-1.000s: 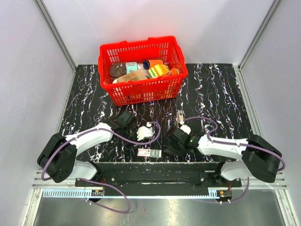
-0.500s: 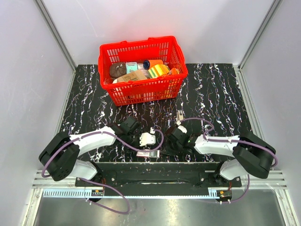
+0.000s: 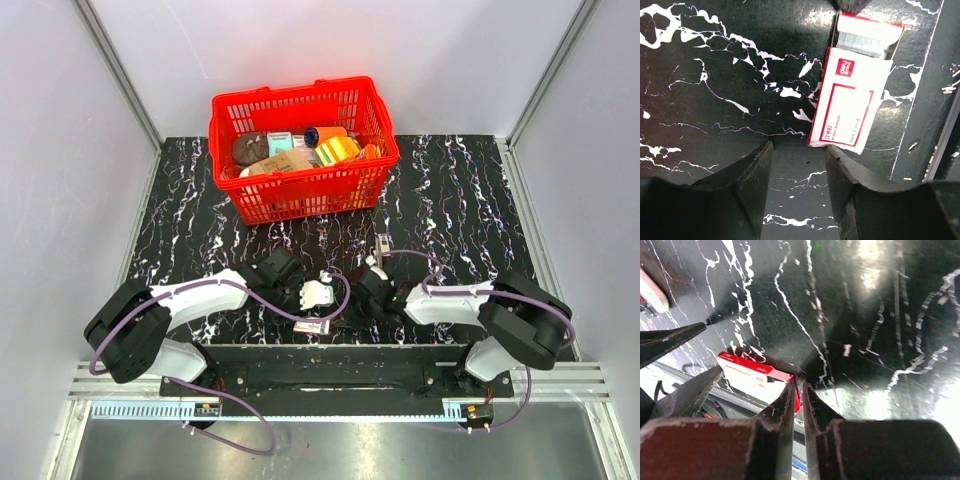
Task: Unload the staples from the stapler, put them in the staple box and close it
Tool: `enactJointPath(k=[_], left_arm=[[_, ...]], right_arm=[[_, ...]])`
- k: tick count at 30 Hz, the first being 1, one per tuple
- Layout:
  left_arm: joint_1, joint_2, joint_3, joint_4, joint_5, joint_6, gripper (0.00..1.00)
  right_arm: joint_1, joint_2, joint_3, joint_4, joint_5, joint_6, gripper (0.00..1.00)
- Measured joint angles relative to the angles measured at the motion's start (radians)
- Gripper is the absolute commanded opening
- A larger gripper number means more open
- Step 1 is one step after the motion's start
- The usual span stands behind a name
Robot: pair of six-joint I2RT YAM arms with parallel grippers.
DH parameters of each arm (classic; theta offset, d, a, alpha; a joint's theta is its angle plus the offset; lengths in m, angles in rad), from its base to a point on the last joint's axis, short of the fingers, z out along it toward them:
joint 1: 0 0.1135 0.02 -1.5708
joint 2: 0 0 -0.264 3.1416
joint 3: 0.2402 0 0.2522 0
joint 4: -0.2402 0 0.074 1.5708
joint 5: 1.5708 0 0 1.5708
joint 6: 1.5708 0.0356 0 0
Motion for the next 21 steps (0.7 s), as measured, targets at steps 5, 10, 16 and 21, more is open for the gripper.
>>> enactJointPath(k=[5,10,16,21], left_arm=[[-0.002,0.002,0.0,0.002,0.0,-0.008,0.5],[-0.001,0.002,0.0,-0.005,-0.004,-0.022,0.5],[0.001,0.002,0.003,-0.013,-0.014,-0.034,0.49],[0.0,0.022,0.02,-0.018,-0.02,-0.043,0.49]], right_arm=[[0.0,0.067,0.053,0.019,-0.028,-0.001,0.14],[-0.005,0.117,0.1,0.019,-0.048,-0.01,0.13],[-0.011,0.13,0.114,0.016,-0.052,-0.015,0.15],[-0.012,0.118,0.114,-0.007,-0.043,-0.023,0.23]])
